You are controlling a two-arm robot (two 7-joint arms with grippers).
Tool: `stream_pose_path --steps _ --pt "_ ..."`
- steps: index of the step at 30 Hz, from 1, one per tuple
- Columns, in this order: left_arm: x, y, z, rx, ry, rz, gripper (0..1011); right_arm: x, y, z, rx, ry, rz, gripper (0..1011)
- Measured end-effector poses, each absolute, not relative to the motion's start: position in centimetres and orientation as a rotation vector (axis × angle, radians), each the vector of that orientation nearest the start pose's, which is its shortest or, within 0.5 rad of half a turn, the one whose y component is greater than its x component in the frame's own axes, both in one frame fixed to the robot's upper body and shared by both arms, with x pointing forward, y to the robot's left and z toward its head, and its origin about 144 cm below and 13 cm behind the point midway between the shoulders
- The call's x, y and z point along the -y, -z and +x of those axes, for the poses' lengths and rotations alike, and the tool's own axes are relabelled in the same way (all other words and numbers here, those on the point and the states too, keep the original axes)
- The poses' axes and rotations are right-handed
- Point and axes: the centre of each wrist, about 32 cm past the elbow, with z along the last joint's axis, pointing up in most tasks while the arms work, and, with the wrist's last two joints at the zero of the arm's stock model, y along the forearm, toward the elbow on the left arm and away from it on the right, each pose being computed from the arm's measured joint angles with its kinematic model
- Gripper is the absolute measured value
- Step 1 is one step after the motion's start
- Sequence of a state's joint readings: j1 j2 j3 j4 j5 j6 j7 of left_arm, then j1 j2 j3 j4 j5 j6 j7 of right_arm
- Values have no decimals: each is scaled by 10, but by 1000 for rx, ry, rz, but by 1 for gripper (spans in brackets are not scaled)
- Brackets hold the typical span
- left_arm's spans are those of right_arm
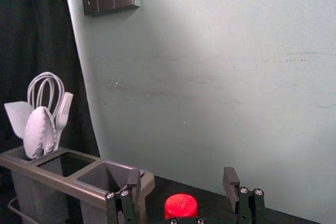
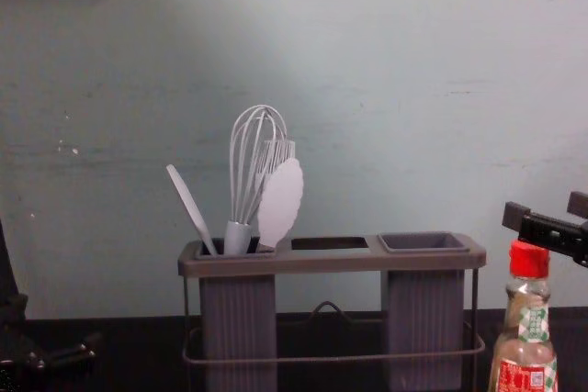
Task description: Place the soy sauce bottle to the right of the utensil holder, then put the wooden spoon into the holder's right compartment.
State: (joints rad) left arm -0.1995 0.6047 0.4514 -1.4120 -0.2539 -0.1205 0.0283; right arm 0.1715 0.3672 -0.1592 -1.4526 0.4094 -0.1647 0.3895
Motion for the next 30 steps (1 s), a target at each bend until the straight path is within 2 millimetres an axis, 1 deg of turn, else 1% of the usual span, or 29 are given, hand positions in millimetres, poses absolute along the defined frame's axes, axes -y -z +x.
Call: stream_pose_path --steps 1,3,4,9,10,11,17,22,23,30 --pt "-310 -1140 489 285 -1248 305 1011 297 -1175 494 141 1077 112 1002" --pt "-310 -1140 489 285 -1248 304 1011 294 -1179 486 148 1075 101 1002" --pt "-310 -1140 489 285 -1248 304 1011 294 -1179 486 148 1075 101 1002" --pt "-310 -1140 489 285 -1248 305 1011 285 -1183 462 158 1048 71 1002" --pt "-310 -1140 489 285 -1248 304 1011 265 -1178 428 142 1005 23 1003" --pt "-310 -1140 489 285 -1248 304 1011 262 -1176 425 131 1005 15 1002" --pt "-310 -1140 489 285 -1248 304 1011 251 -1166 414 78 1013 -23 1002" --pt "-310 -1140 489 285 -1248 304 1011 251 -1166 414 78 1013 -23 1002" --pt "-310 -1140 489 285 -1248 305 1011 246 -1163 412 54 1016 -46 1002" --pt "-310 -1140 489 285 -1248 304 1011 233 -1160 408 15 1010 -101 1002"
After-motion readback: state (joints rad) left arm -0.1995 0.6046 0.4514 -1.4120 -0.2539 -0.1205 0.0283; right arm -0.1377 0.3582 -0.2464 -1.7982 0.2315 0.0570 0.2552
